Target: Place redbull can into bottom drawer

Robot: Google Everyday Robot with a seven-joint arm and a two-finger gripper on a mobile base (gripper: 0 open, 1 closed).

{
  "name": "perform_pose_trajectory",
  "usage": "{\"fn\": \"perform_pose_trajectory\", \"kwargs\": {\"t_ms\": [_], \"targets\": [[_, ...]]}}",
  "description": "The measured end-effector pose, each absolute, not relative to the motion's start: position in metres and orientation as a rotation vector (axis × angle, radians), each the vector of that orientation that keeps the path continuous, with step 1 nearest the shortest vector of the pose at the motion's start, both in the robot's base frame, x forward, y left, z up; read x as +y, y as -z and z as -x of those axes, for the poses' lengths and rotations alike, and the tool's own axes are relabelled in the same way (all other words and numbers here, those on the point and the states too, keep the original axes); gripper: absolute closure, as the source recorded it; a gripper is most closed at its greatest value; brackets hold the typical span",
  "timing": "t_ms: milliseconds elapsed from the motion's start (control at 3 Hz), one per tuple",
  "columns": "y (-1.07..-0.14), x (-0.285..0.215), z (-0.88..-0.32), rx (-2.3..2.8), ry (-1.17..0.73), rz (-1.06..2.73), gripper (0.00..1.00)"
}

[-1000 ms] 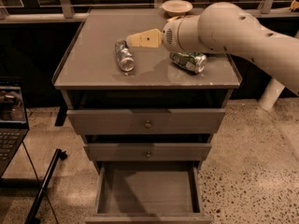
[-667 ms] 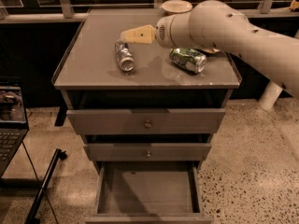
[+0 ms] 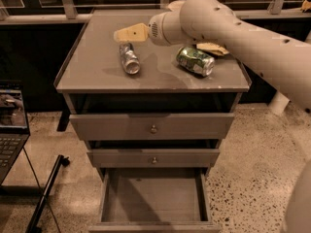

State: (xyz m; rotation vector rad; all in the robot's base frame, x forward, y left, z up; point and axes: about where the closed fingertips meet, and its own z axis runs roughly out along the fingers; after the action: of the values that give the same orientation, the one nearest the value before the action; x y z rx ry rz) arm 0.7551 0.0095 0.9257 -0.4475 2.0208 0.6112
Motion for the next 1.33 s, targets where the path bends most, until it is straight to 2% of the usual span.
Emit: {"fn": "perform_pose_trajectory", "kwargs": {"t_ms": [1333], "targets": [[-0.880,0.048,-0.792,2.155,-0.637,0.491,0.00]]}}
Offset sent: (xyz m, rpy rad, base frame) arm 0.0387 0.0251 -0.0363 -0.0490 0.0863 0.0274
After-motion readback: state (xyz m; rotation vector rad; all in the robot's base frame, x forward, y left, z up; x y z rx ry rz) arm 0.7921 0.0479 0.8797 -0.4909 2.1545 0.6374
